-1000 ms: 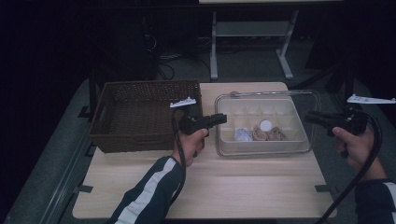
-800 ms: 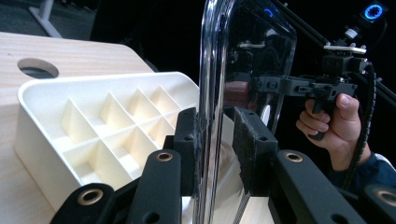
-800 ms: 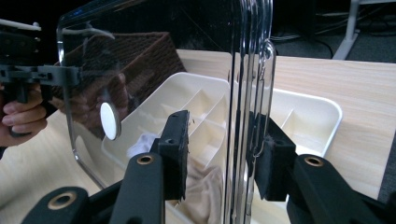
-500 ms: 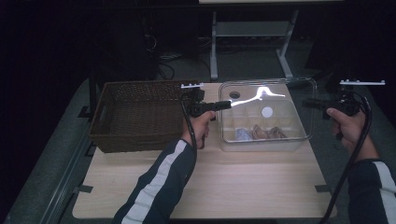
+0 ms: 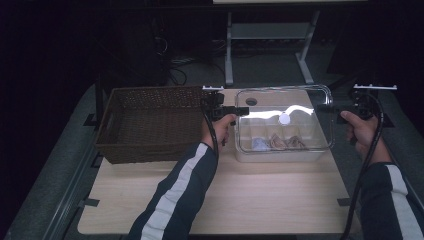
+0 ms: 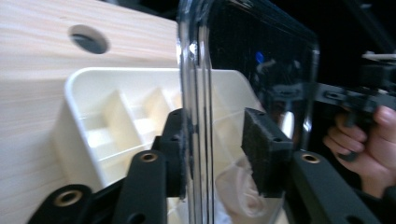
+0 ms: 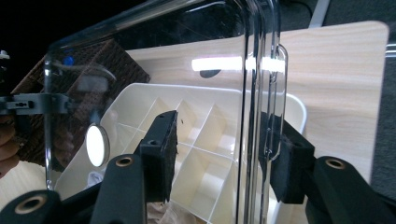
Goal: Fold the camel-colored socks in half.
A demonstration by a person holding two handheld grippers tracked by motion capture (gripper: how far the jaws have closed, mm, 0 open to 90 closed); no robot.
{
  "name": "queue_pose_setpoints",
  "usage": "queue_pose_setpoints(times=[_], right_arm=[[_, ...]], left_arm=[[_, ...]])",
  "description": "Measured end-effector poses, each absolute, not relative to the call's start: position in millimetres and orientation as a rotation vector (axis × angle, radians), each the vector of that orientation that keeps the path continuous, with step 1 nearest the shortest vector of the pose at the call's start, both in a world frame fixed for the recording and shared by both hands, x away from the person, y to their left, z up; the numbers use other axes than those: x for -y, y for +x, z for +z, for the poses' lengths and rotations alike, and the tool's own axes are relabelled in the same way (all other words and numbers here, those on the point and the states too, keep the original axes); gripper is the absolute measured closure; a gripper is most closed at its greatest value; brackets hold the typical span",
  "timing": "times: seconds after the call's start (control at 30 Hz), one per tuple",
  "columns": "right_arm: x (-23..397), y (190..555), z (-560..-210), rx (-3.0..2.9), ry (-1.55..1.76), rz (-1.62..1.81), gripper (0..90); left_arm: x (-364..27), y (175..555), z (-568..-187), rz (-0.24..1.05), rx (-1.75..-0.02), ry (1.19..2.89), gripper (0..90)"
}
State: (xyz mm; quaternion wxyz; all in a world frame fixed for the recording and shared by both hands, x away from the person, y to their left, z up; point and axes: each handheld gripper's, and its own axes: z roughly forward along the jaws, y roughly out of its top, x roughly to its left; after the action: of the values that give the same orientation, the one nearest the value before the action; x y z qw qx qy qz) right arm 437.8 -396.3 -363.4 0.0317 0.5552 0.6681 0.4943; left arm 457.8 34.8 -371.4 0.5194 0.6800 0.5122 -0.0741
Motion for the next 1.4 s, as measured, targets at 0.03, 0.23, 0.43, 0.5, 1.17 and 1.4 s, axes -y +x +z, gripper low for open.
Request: queue_pose_setpoints(times=[0.03,0.23,0.43,0.5,1.17,1.4], right_arm=[[394.9,438.5,-366.2,-2.043,1.725,1.513,45.1],[395.8,440.7,-391.5,-1.952,1.820,1.491,41.3],[391.5,445.3,-413.3,-1.927,1.911,1.279,45.1],[391.6,444.4,-417.5,-1.919,1.914,1.310,43.9],[390.8,418.5,-417.9,-2.109,1.747,1.280,28.9],[386.7,413.2,-423.8,-2.089,1.723,1.342,26.5]], left_arm=[[-32.8,458.3,-372.3,-0.173,-1.235,1.650,59.2],[-15.8,457.0,-376.5,-0.042,-1.329,1.795,50.2],[-14.3,453.5,-372.4,0.021,-1.355,1.797,33.8],[-18.1,451.5,-369.0,0.009,-1.306,1.785,31.3],[-25.2,376.9,-384.3,0.104,-0.967,2.065,20.1],[-24.8,381.5,-380.1,0.031,-0.989,2.062,19.2]])
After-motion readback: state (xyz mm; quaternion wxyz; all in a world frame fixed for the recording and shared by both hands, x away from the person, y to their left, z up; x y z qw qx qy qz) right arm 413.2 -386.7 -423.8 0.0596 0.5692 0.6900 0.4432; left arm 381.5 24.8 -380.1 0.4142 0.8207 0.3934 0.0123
